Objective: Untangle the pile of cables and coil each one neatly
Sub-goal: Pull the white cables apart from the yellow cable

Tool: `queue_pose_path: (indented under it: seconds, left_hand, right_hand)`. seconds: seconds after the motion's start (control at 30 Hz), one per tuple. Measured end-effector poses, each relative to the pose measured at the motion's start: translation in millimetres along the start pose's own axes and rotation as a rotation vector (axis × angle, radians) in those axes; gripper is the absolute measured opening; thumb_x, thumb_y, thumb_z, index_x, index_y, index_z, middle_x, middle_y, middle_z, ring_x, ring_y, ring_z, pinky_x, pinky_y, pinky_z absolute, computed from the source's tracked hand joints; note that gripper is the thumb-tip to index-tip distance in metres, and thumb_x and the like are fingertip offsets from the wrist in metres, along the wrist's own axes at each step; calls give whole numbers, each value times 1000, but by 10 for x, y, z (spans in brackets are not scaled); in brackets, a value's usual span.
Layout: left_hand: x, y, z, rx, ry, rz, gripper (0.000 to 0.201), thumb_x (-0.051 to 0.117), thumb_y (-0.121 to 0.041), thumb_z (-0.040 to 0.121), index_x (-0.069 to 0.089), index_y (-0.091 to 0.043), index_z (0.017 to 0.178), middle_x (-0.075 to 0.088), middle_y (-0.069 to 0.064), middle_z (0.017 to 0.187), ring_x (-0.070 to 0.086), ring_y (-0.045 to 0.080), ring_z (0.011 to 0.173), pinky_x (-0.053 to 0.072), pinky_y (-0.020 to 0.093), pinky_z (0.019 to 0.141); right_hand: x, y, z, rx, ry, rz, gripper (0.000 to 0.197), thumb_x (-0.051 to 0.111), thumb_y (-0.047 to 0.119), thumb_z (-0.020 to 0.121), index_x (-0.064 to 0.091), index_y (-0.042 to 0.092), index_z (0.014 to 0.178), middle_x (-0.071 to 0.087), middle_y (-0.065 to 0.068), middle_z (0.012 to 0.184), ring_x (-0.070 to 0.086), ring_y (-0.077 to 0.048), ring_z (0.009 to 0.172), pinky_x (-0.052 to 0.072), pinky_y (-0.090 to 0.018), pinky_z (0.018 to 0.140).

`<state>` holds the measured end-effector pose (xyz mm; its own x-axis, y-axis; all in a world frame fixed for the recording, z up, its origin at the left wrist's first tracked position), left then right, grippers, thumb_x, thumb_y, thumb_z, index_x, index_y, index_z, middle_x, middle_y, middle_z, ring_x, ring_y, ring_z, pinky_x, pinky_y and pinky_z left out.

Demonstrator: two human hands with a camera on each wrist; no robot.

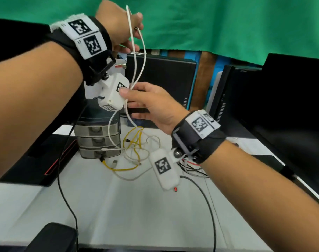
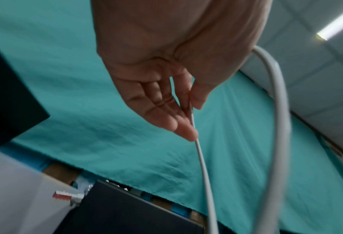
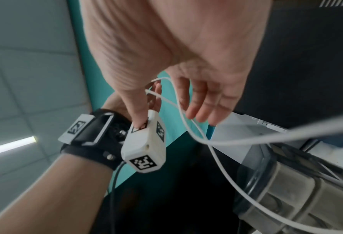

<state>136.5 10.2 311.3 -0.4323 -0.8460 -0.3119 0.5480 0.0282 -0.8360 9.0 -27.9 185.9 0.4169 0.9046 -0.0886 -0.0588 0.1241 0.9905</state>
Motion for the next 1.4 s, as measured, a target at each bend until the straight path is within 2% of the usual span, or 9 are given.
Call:
queue_pose_path:
  seconds: [0.3,0.57,0.67,0.77,0.9,1.1,1.23,1.33,1.4]
  left_hand:
    - [-23,95,-164,-71,105,16,27,61,-36,99,67,-12,110,73,-2,91,69,12,56,58,27,60]
    - [568,1072,-735,-196,455,233,5,69,-20,93,71,-17,97,70,5,91,68,14,64,51,21,47]
    - [850,1428,-878,-146,457,363,24,73,-30,90,72,-15,108,69,-1,91,68,14,84,53,20,66]
    - [1075,1914,-937,-240,397,526,62,74,-43,86,54,-14,137,61,6,127,59,27,121,47,29,94]
    - [1273,2457,-1128,-453,464,689,80,62,-53,91,33,-8,150,45,14,151,46,34,136,42,36,108]
    - [1225,2661,-1256,-447,497,714,43,56,-43,96,65,-10,123,62,7,129,59,30,120,47,31,96]
    - [1248,2713,-1426,-411,520,570,41,74,-46,76,64,-22,108,68,2,114,64,27,107,50,31,93]
    - [1236,2705,-1370,-340,425,509,15,60,-38,85,62,-31,72,71,7,94,66,31,92,53,34,83]
    - [1187,2619,-1335,-345,341,395,13,59,-29,90,65,-26,79,69,9,87,65,29,85,53,34,81]
  right_hand:
    - [-448,53,-55,-124,-214,69,16,62,12,96,63,10,80,48,4,49,47,-11,46,44,-23,50]
    - [-1807,657,9,-62,-517,-598,24,67,19,93,63,10,71,60,0,49,57,-11,42,50,-24,49]
    - [-2177,466,142,135,-616,-782,24,70,20,91,63,8,71,65,-2,50,61,-13,41,55,-25,45]
    - [-2261,168,163,217,-691,-879,25,77,27,79,62,11,91,74,-12,84,73,-29,72,63,-46,68]
    - [-1698,-465,273,181,-470,-882,29,81,30,79,69,18,102,72,-8,98,71,-28,87,60,-42,81]
    - [-651,-1477,452,302,-35,-961,72,78,31,82,47,17,145,59,-7,136,66,-32,113,53,-27,69]
    - [-383,-1663,419,312,21,-1018,12,64,20,88,67,9,87,70,-11,92,71,-34,88,57,-36,73]
    - [-440,-1420,428,215,-21,-948,24,67,28,89,71,7,78,60,-7,74,67,-27,72,54,-33,63]
    - [-551,-1106,379,164,-5,-906,33,79,39,82,74,6,79,54,-2,61,51,-13,49,42,-25,48]
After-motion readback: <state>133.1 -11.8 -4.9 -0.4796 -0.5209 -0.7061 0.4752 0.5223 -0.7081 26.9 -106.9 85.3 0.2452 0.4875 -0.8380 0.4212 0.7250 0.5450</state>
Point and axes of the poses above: each hand's wrist, its own z-axis towards the middle knuckle, its own x-axis out of the palm, y = z × x, the point moved 5 cm from there along z, towards the middle knuckle
